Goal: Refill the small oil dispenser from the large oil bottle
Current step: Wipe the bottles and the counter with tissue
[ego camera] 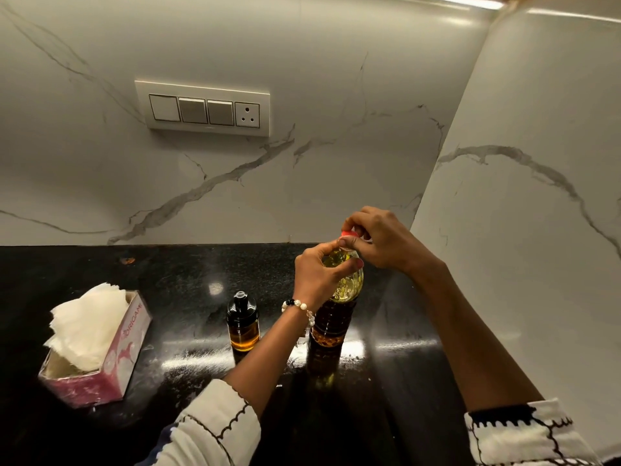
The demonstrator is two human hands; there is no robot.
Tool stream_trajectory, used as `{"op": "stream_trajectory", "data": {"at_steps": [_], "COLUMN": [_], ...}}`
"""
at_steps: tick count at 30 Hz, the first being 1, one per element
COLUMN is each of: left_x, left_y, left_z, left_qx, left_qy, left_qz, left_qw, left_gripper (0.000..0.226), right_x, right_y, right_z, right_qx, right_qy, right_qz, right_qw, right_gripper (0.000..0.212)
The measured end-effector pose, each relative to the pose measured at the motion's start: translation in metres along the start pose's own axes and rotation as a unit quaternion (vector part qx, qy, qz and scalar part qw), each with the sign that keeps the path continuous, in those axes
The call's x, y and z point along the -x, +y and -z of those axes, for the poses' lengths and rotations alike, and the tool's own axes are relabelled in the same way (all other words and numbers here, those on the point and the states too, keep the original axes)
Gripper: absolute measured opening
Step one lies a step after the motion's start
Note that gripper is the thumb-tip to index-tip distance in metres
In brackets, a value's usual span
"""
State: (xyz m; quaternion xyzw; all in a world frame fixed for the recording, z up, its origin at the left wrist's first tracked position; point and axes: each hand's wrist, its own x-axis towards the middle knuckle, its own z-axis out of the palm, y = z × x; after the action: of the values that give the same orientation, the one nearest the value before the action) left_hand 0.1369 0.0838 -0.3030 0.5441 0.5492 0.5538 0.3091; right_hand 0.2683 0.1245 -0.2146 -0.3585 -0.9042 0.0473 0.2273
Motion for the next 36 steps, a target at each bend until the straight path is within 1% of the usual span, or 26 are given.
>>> {"op": "stream_trajectory", "data": {"at_steps": [3,6,8,12,14,16,19,22,24,28,36], "left_x": [-0.001,-0.001,0.000,0.001,0.002,0.004,0.003,0.004,0.006,0.007,0.010], "left_y": [-0.002,0.000,0.002,0.004,0.006,0.007,0.004,0.002,0.000,0.002,0.003], "left_z": [0.000,0.000,-0.001,0.001,0.002,0.004,0.006,0.009,0.010,0.009,0.007], "left_qx": [-0.003,-0.015,-0.014,-0.005,0.007,0.015,0.014,-0.022,-0.023,-0.021,-0.010], "left_qy": [-0.002,0.008,0.011,0.010,0.007,0.001,-0.029,-0.064,-0.060,-0.041,-0.031], "left_qz": [0.006,0.006,0.006,0.010,0.014,0.019,0.031,0.056,0.063,0.055,0.044], "left_qw": [1.000,1.000,1.000,1.000,1.000,1.000,0.999,0.996,0.996,0.997,0.998], "left_gripper": [0.050,0.044,0.038,0.032,0.032,0.032,0.044,0.074,0.082,0.081,0.076], "right_x": [-0.002,-0.002,0.000,0.003,0.002,0.001,0.000,-0.001,-0.002,-0.001,0.004], "right_y": [0.001,0.002,0.001,-0.005,-0.009,-0.010,-0.005,0.000,0.000,-0.003,-0.020], "right_z": [0.000,-0.004,-0.009,-0.020,-0.023,-0.021,-0.013,-0.009,-0.013,-0.023,-0.034], "right_qx": [0.003,0.004,0.011,0.038,0.047,0.047,0.032,0.020,0.015,0.010,0.064], "right_qy": [-0.012,-0.013,0.000,0.060,0.069,0.064,0.044,0.029,0.041,0.086,0.150], "right_qz": [0.019,0.013,0.008,-0.037,-0.061,-0.067,-0.053,-0.034,-0.028,-0.067,-0.149], "right_qw": [1.000,1.000,1.000,0.997,0.995,0.995,0.997,0.999,0.999,0.994,0.975], "right_gripper": [0.022,0.025,0.026,0.034,0.037,0.038,0.038,0.037,0.036,0.039,0.043]}}
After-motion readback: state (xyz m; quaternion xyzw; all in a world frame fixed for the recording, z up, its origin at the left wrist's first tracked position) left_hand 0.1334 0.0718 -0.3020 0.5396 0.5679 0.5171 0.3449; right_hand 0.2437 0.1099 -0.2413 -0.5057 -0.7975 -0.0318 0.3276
